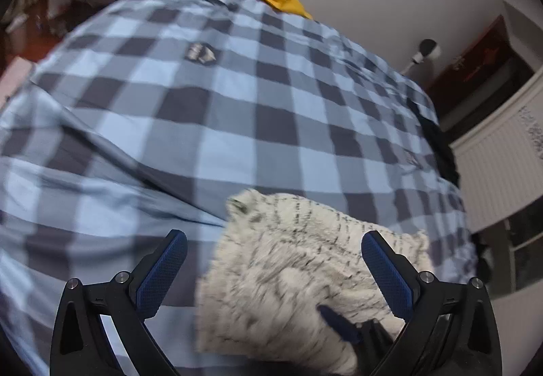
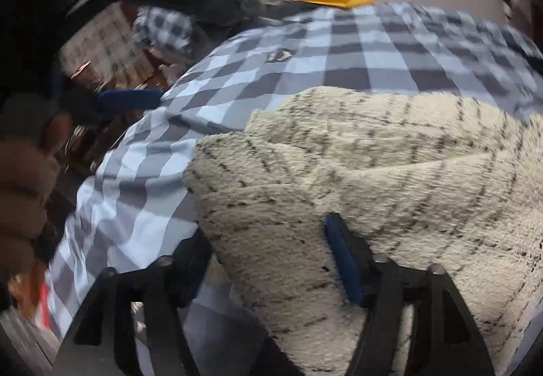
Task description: Fold small clothes
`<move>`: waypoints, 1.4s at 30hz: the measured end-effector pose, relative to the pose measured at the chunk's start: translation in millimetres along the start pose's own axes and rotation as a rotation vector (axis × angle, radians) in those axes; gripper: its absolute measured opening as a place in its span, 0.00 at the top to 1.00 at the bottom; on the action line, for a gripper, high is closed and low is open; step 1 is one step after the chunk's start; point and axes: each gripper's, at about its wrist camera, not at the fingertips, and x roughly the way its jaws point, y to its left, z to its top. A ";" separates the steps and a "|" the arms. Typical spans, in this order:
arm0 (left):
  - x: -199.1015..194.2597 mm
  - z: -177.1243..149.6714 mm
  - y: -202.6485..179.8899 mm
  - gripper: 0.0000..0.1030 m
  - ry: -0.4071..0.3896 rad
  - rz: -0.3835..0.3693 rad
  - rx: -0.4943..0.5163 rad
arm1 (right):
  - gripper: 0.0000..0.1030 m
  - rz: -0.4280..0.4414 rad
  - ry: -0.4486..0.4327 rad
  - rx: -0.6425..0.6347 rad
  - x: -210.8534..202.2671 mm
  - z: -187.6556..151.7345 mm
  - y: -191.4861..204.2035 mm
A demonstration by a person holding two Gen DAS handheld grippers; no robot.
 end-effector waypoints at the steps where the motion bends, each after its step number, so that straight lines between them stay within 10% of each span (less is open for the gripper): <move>1: 11.3 -2.4 -2.0 0.00 0.033 -0.034 0.013 | 0.06 0.025 0.011 -0.018 -0.9 -0.2 2.8; 7: 84.3 -20.3 30.5 0.00 0.249 0.033 -0.050 | 0.01 -0.034 0.095 -0.147 -10.8 -8.0 13.1; 13: 85.5 -23.5 23.3 0.00 0.194 0.122 0.027 | 0.01 0.094 0.122 -0.061 -80.5 -9.4 -19.4; 16: 78.8 -25.0 2.8 0.00 0.144 0.222 0.151 | 0.01 -0.114 0.059 -0.010 -117.7 -14.2 -49.1; 20: 74.3 -25.2 -5.9 0.00 0.103 0.280 0.227 | 0.01 -0.389 0.193 -0.003 -111.5 -32.1 -79.8; 27: 72.6 -23.1 5.2 0.00 0.110 0.247 0.174 | 0.02 -0.388 0.389 -0.087 -66.5 -43.6 -73.4; 36: 76.7 -19.6 5.6 0.00 0.072 0.290 0.167 | 0.02 -0.591 0.171 -0.310 -52.1 -32.3 -42.1; 42: 84.3 -25.5 1.5 0.00 0.078 0.250 0.160 | 0.03 -0.643 0.258 -0.101 -36.8 -38.4 -83.4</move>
